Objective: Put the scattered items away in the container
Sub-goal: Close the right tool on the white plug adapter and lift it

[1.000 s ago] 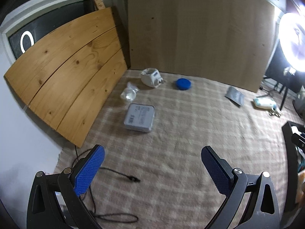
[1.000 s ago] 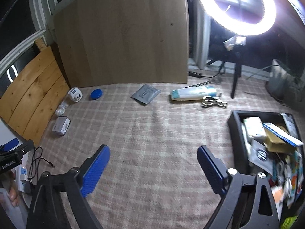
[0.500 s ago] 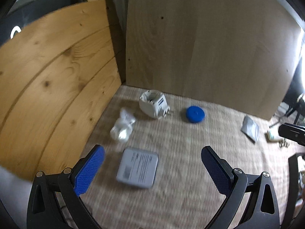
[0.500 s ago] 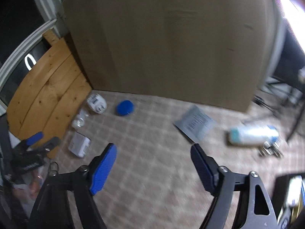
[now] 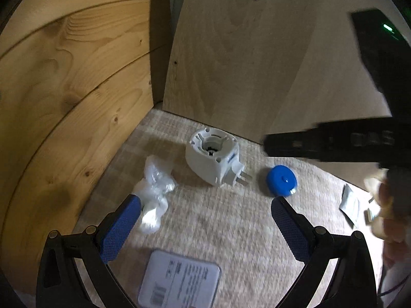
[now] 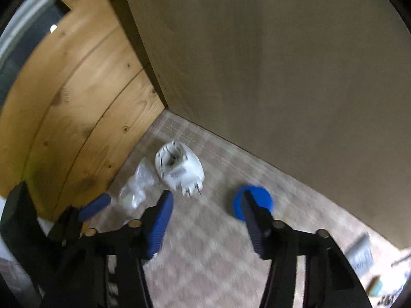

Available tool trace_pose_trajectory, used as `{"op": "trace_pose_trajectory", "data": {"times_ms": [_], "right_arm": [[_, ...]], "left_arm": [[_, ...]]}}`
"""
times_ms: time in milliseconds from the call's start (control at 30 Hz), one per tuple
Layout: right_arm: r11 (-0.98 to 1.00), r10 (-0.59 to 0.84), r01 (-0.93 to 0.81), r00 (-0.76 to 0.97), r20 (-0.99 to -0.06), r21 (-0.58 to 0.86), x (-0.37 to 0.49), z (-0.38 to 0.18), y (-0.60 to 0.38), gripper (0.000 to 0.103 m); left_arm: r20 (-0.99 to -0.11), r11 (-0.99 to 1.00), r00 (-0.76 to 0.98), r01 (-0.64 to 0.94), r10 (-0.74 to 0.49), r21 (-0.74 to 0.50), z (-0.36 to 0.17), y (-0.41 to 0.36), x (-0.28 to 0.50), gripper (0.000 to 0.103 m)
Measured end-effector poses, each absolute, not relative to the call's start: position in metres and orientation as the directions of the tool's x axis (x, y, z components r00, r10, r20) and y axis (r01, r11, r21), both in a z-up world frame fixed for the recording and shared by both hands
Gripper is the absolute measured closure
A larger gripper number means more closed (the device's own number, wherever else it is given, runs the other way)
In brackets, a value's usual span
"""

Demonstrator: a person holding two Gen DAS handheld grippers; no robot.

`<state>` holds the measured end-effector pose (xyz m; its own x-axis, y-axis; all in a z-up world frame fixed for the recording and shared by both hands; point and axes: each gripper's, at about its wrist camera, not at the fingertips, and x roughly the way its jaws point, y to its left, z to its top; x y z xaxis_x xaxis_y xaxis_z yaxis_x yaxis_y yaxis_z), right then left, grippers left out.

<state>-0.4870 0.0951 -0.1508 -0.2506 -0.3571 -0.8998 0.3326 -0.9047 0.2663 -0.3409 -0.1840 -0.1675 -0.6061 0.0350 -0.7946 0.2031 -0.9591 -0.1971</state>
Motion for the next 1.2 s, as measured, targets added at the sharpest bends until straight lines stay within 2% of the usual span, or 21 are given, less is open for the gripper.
{"op": "trace_pose_trajectory", "data": {"times_ms": [100, 367, 433, 500, 600, 667, 967, 1200], "right_arm": [[-0.91, -0.329, 0.34, -0.241, -0.913, 0.238, -0.502, -0.165, 0.077, 0.056], [-0.909, -0.337, 0.318, -0.183, -0.924, 0.269, -0.525, -0.189, 0.06, 0.057], [-0.906, -0.337, 0.323, -0.162, -0.928, 0.273, -0.525, -0.195, 0.056, 0.064], [-0.901, -0.351, 0.32, -0.14, -0.926, 0.294, -0.526, -0.2, 0.054, 0.066], [-0.895, -0.387, 0.287, -0.119, -0.914, 0.342, -0.525, -0.203, 0.059, 0.068], [-0.882, -0.43, 0.255, -0.088, -0.899, 0.397, -0.522, -0.206, 0.064, 0.071], [-0.883, -0.432, 0.247, -0.094, -0.897, 0.4, -0.468, -0.196, 0.088, 0.071], [-0.88, -0.469, 0.166, -0.155, -0.869, 0.445, -0.406, -0.17, 0.139, 0.071]], "left_arm": [[-0.792, -0.95, -0.608, 0.209, 0.061, -0.233, -0.173, -0.19, -0.35, 0.001], [-0.788, -0.939, -0.609, 0.212, 0.09, -0.271, -0.187, -0.199, -0.375, 0.001], [-0.787, -0.935, -0.609, 0.213, 0.099, -0.283, -0.191, -0.2, -0.38, 0.001], [-0.789, -0.932, -0.604, 0.213, 0.111, -0.294, -0.195, -0.202, -0.383, 0.004], [-0.788, -0.914, -0.596, 0.216, 0.155, -0.343, -0.201, -0.206, -0.386, 0.021], [-0.796, -0.903, -0.572, 0.21, 0.199, -0.376, -0.207, -0.205, -0.388, 0.04], [-0.806, -0.924, -0.541, 0.126, 0.24, -0.36, -0.201, -0.166, -0.365, 0.039], [-0.809, -0.952, -0.528, 0.002, 0.259, -0.307, -0.175, -0.093, -0.319, 0.039]]}}
